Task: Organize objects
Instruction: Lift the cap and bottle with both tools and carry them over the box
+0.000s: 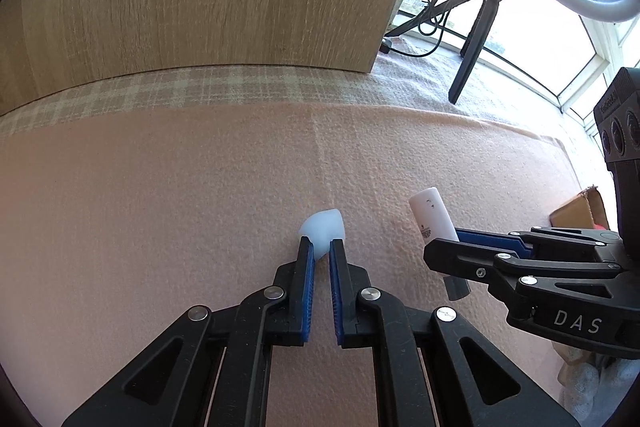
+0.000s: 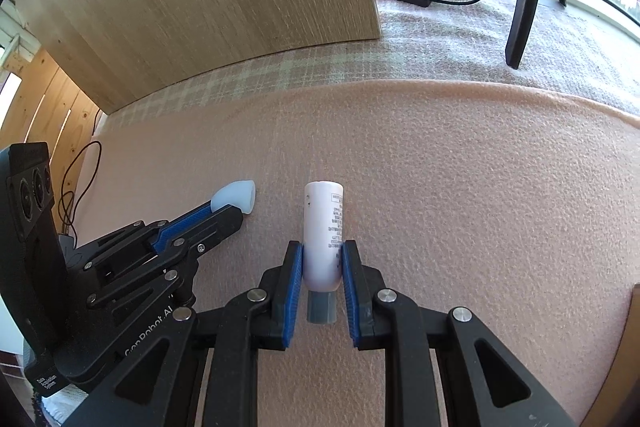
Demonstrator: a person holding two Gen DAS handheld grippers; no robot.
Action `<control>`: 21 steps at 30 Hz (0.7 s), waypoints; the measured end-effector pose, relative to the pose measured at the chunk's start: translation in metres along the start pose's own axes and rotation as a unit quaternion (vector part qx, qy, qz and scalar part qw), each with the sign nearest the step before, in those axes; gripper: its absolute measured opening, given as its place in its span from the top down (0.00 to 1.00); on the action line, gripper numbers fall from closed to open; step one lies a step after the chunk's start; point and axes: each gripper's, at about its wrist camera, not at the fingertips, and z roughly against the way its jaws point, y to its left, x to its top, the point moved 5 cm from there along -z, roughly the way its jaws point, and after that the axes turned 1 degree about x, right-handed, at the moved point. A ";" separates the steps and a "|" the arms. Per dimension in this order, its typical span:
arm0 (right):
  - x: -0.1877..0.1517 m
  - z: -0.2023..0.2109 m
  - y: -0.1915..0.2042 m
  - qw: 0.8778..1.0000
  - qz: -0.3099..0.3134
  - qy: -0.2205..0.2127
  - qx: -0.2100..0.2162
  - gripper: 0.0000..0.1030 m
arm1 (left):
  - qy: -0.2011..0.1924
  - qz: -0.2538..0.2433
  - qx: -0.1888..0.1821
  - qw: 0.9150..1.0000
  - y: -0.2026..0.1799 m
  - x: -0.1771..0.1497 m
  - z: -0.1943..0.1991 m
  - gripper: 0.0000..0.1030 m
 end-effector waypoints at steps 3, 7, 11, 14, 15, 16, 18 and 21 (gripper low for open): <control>-0.007 0.004 0.000 1.000 0.005 0.002 0.002 0.82 | -0.004 -0.004 -0.006 1.000 -0.008 -0.009 0.013 0.93; -0.020 0.014 -0.002 1.000 0.005 -0.001 0.006 0.82 | -0.014 -0.017 -0.014 1.000 -0.025 -0.018 0.035 0.93; -0.033 0.033 -0.007 1.000 -0.004 -0.010 0.017 0.82 | -0.024 -0.027 -0.025 0.999 -0.046 -0.024 0.056 0.93; -0.044 0.055 -0.012 0.999 -0.007 -0.023 0.022 0.83 | -0.030 -0.033 -0.035 0.998 -0.065 -0.031 0.070 0.92; -0.049 0.062 -0.015 0.999 -0.009 -0.028 0.024 0.83 | -0.030 -0.037 -0.039 0.998 -0.073 -0.035 0.074 0.92; -0.053 0.069 -0.017 0.999 -0.011 -0.032 0.025 0.83 | -0.029 -0.043 -0.043 0.998 -0.081 -0.038 0.077 0.92; -0.064 0.084 -0.025 0.999 -0.014 -0.039 0.026 0.83 | -0.029 -0.056 -0.046 0.997 -0.098 -0.046 0.083 0.92; -0.083 0.104 -0.041 0.998 -0.018 -0.047 0.024 0.83 | -0.030 -0.069 -0.056 0.996 -0.123 -0.057 0.091 0.92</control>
